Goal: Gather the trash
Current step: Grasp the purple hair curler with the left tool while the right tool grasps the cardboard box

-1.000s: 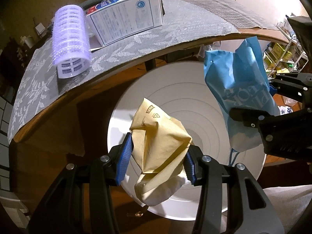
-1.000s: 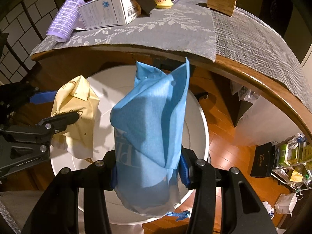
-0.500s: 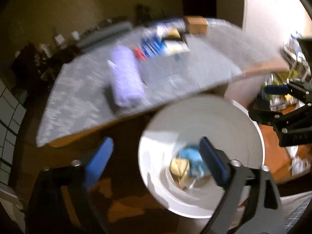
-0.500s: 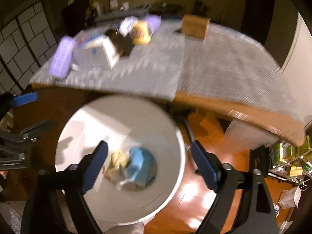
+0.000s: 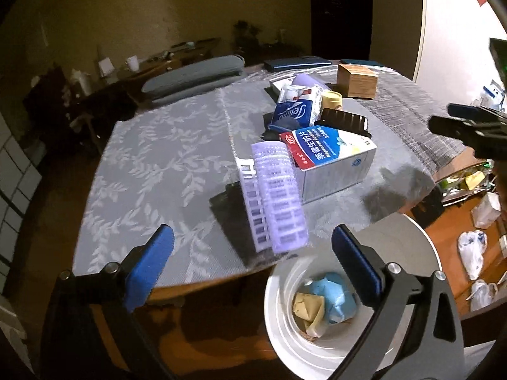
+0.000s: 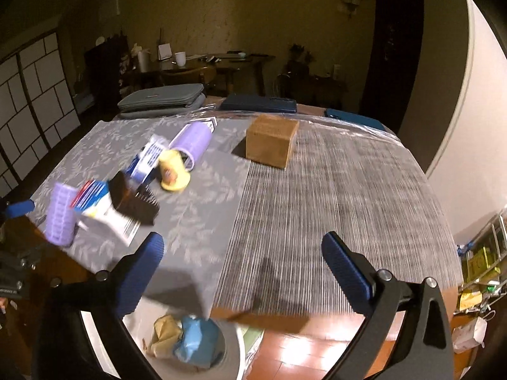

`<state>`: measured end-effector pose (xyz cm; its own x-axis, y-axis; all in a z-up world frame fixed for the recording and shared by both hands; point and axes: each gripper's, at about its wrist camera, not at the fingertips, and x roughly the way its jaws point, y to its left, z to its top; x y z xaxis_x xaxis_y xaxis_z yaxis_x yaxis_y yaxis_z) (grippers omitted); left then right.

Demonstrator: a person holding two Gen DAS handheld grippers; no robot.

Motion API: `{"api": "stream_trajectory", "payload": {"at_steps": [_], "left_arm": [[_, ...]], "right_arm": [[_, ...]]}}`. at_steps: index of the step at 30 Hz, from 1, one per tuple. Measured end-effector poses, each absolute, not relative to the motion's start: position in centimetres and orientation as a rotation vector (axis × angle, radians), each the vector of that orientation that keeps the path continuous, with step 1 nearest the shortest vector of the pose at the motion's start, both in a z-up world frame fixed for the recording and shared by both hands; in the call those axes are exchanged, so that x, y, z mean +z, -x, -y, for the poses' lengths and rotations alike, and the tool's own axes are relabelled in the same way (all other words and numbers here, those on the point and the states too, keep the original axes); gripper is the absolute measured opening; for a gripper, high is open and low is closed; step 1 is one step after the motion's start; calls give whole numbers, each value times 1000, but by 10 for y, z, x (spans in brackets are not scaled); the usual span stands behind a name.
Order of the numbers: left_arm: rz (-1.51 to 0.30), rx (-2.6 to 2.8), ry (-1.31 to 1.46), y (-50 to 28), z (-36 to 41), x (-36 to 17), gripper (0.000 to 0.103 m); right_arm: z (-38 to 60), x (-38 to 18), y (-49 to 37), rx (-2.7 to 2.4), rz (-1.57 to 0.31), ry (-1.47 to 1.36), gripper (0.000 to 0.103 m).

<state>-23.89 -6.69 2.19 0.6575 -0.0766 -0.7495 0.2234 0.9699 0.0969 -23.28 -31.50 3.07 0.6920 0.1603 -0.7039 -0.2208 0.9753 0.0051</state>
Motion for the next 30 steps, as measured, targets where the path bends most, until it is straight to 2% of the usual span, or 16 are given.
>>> {"api": "stream_trajectory", "payload": {"at_steps": [9,14,18,21,22,25,28,29,30], "left_arm": [[-849,-198,-155,218,62,16,99],[-862,-208,-156,209,61,12,88],[-866,-209,-148,204,57,10,87],[-872,-216,-141,199,55,10,82],[-876,-225,-139,197,56,9,75],[-883,-241,-145,193,57,8,73],[-895,-276,-131,188,57,9,53],[-898,-282,-127,186,56,10,45],[-902,-288,-126,184,56,10,43]], "right_arm": [[310,18,158,180,-809,85,98],[310,12,119,152,-832,36,98],[303,5,95,138,-847,40,98],[297,-1,81,124,-853,64,98],[295,-3,77,121,-856,66,98],[293,-8,67,118,-864,60,98],[292,-11,60,120,-865,49,98],[292,-12,58,119,-869,44,93],[292,-12,58,123,-870,38,90]]}}
